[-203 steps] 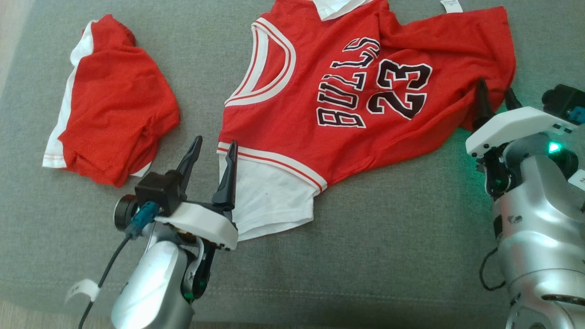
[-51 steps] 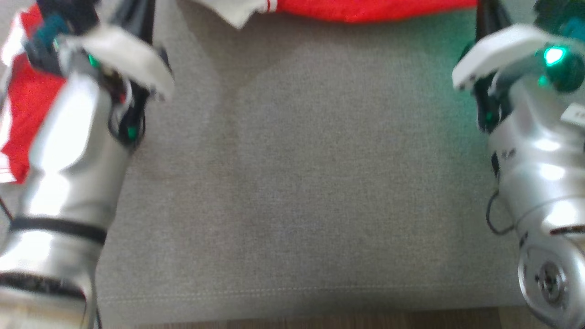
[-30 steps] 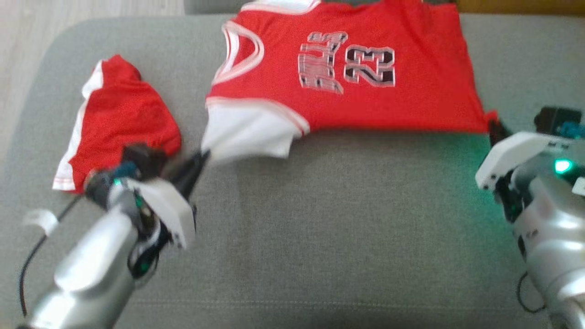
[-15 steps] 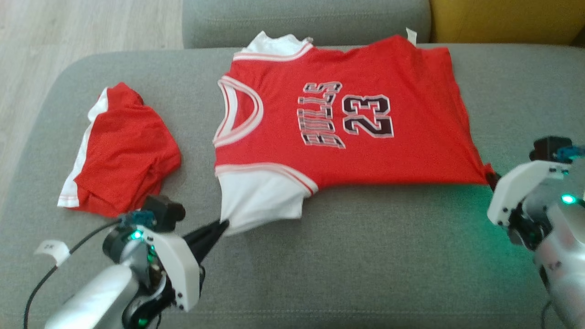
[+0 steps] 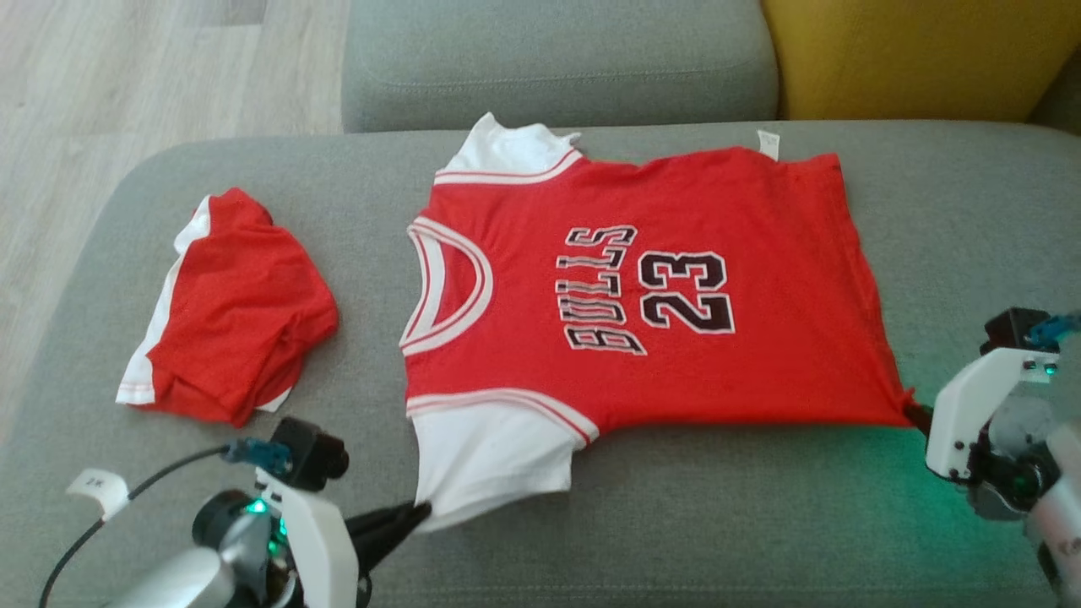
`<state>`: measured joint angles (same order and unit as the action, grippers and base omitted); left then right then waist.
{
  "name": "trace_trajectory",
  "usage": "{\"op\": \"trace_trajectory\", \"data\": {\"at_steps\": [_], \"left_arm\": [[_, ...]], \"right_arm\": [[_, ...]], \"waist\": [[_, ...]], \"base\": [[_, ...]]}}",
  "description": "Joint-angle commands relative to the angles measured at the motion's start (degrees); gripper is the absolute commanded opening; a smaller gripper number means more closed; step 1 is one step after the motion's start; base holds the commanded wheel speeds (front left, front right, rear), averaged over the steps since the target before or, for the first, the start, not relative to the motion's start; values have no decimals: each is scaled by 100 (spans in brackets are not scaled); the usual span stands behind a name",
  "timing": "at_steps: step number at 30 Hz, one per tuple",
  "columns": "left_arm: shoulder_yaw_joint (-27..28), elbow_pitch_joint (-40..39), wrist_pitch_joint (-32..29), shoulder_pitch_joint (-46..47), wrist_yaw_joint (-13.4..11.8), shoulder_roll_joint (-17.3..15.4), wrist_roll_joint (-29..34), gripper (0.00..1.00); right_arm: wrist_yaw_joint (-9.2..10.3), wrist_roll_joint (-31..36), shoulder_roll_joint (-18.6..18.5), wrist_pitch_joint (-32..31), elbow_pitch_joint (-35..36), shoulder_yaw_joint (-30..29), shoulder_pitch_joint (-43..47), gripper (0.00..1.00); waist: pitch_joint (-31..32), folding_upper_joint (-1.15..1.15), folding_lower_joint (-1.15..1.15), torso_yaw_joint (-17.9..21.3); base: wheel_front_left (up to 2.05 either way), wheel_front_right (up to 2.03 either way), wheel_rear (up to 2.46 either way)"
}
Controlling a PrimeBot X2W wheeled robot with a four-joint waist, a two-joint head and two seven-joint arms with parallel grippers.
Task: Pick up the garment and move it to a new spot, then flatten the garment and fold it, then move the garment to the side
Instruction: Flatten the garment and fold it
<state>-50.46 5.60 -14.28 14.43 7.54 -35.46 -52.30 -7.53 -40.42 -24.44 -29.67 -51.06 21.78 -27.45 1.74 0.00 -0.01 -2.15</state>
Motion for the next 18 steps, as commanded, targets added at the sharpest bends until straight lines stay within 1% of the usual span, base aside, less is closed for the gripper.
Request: {"op": "trace_trajectory", "data": {"at_steps": [1,6,8,12,18], "left_arm": [[243,-203,-42,193,-8,-276,-67,0],[212,-522,-294,31,-41,-445,-298,0],[220,-613,-334,3,-54,-485,-350,0],[292,-735,-307,87,-82,-525,-336,0],[545,-778,-160,403,-133,-529,-310,0]], "right_arm": [[4,-52,-203,-99,212,50,-21,0],[4,-179,-298,-724,648,-15,242,0],[4,-168,-335,-836,794,-90,300,0],[4,-63,-358,-886,1059,-285,313,0],[4,263,-200,-915,1278,-643,110,0]], "waist": [[17,0,1,13],[37,0,1,44],[29,0,1,52],[-15,0,1,62],[-160,0,1,113]], "base": [[0,0,0],[0,0,0],[0,0,0],[0,0,0],[0,0,0]]}}
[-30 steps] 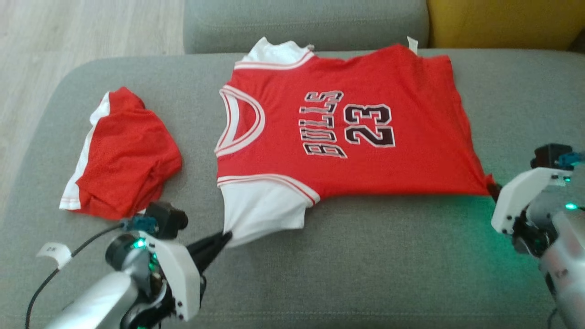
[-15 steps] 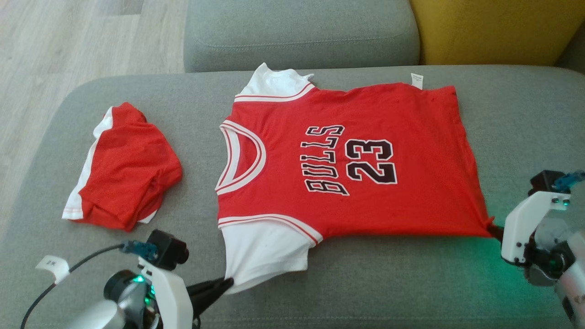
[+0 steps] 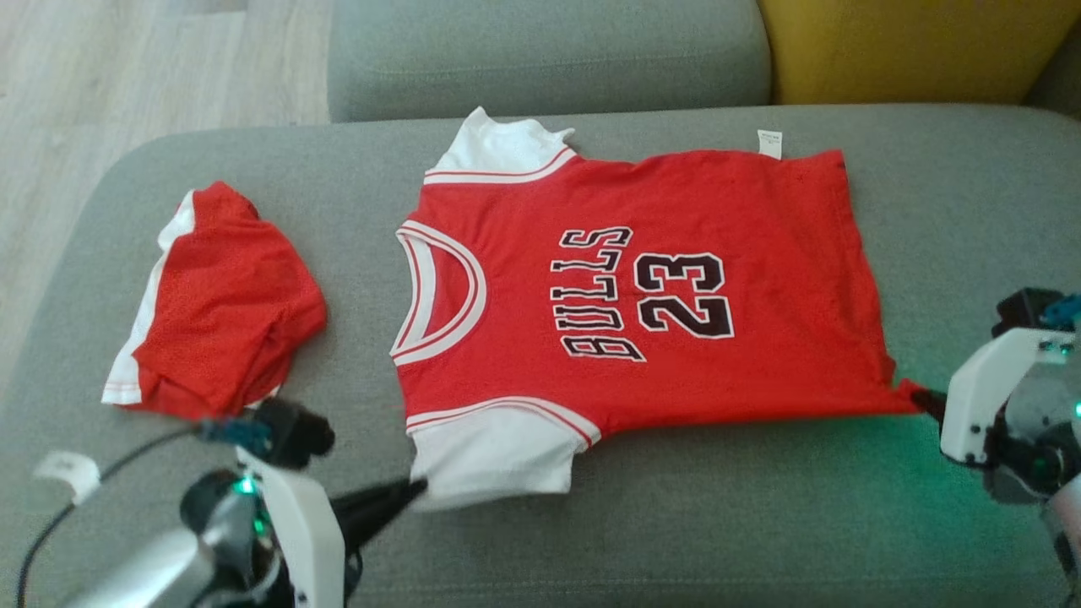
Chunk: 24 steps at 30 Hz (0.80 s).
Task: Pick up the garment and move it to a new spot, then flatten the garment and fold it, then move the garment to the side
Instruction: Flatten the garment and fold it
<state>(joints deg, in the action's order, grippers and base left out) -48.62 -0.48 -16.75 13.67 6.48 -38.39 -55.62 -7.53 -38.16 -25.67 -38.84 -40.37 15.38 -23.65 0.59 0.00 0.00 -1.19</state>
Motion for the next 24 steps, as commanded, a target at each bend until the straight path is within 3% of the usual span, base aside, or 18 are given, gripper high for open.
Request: {"op": "trace_trajectory", "data": {"at_steps": [1,8,24], "left_arm": [[414,-180,114,561,-27,-233,29,0],[652,23,272,1182,-8,-71,129,0],[827,1140,623,2437,37,525,385,0]], "right_arm": [[4,106,-51,-1,229,-75,-335,0],[4,682,249,-37,326,-380,-762,0],[4,1566,700,421,-34,-220,-1618,0]], "waist": [[-119,0,0,21],[-412,0,0,75],[-972,0,0,266]], "base": [[0,0,0],[0,0,0],[0,0,0]]}}
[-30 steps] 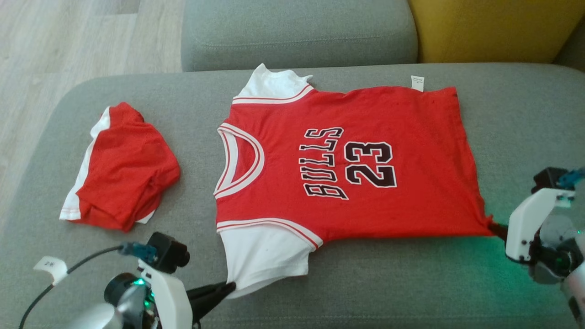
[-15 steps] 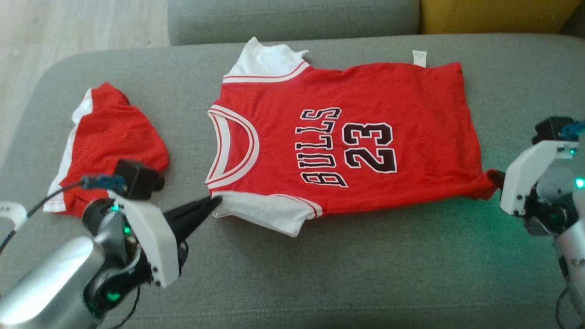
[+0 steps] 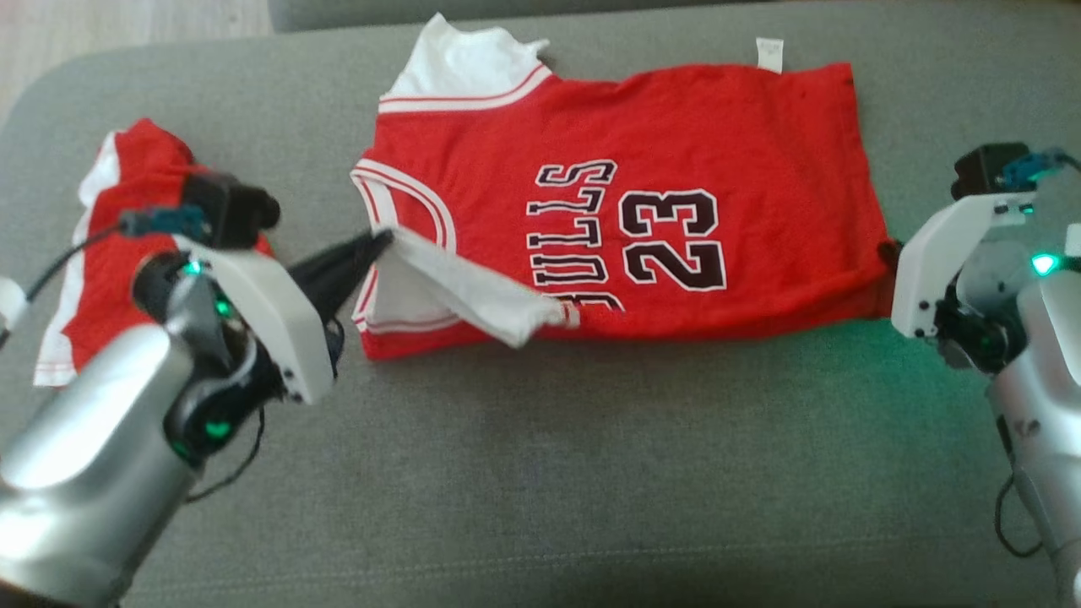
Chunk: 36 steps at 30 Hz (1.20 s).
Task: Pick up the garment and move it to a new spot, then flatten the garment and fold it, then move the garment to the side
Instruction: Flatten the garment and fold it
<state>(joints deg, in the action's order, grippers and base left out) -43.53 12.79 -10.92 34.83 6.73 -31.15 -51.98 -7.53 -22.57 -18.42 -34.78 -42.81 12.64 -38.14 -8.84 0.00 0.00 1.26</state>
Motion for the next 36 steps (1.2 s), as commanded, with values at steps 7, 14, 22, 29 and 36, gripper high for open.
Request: {"op": "trace_trajectory", "data": {"at_steps": [7,14,22,29,36], "left_arm": [[317,517,193,801,31,-11,142,0],[284,1260,465,1184,42,218,292,0],[307,2055,1121,1527,-178,566,570,100],[665,2440,2146,1469,-547,1007,479,100],[1082,2208,2550,857,-762,1367,273,100]], "right_arm": [[4,243,134,550,-165,170,-568,0],[4,348,296,1060,-578,310,-914,0],[4,485,382,1691,-1112,143,-1204,100],[4,611,352,2661,-1371,-135,-1160,100],[4,592,358,3860,-1160,-264,-751,100]], "waist": [[-335,0,0,103],[-568,0,0,152],[-695,0,0,145],[-486,0,0,58],[-69,0,0,-13]], "base": [[0,0,0],[0,0,0],[0,0,0],[0,0,0],[0,0,0]]}}
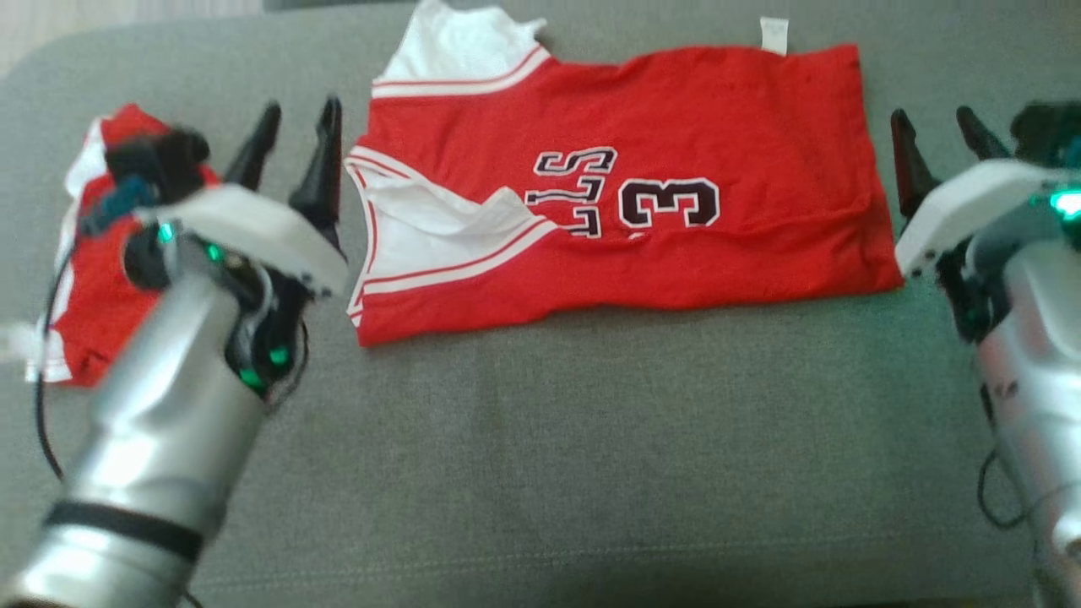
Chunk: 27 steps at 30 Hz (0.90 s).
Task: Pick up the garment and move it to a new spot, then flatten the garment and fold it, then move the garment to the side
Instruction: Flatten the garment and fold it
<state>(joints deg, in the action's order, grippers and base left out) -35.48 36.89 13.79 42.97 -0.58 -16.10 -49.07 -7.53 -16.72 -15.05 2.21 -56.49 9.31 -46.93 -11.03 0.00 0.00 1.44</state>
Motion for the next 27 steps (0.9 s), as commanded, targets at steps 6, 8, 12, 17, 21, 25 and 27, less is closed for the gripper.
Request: {"op": "trace_trajectory", "data": {"at_steps": [6,8,12,17,21,25,27], "left_arm": [[743,-800,116,-666,-240,96,65,100],[953,-1119,118,-1027,-319,219,221,100],[1244,-1606,119,-1791,-402,482,541,100],[1385,-1765,119,-2594,-436,740,955,100],[1362,-1585,120,-2879,-379,898,1177,100],[1408,-1307,120,-2764,-380,929,1287,100],[1407,-1057,113,-2663,-431,913,1336,100]], "right_arm": [[4,-51,53,805,561,25,675,100],[4,-48,66,989,757,-37,928,100],[4,41,166,1190,1292,-235,1515,100],[4,299,437,1256,2110,-589,2380,100],[4,557,765,1216,2857,-817,2976,100],[4,717,891,1013,3317,-821,3161,100],[4,759,934,917,3508,-838,3200,100]], "waist": [[472,0,0,-63],[583,0,0,-76],[803,0,0,-70],[1011,0,0,1],[962,0,0,156],[857,0,0,317],[809,0,0,401]], "base": [[0,0,0],[0,0,0],[0,0,0],[0,0,0],[0,0,0],[0,0,0],[0,0,0]]}}
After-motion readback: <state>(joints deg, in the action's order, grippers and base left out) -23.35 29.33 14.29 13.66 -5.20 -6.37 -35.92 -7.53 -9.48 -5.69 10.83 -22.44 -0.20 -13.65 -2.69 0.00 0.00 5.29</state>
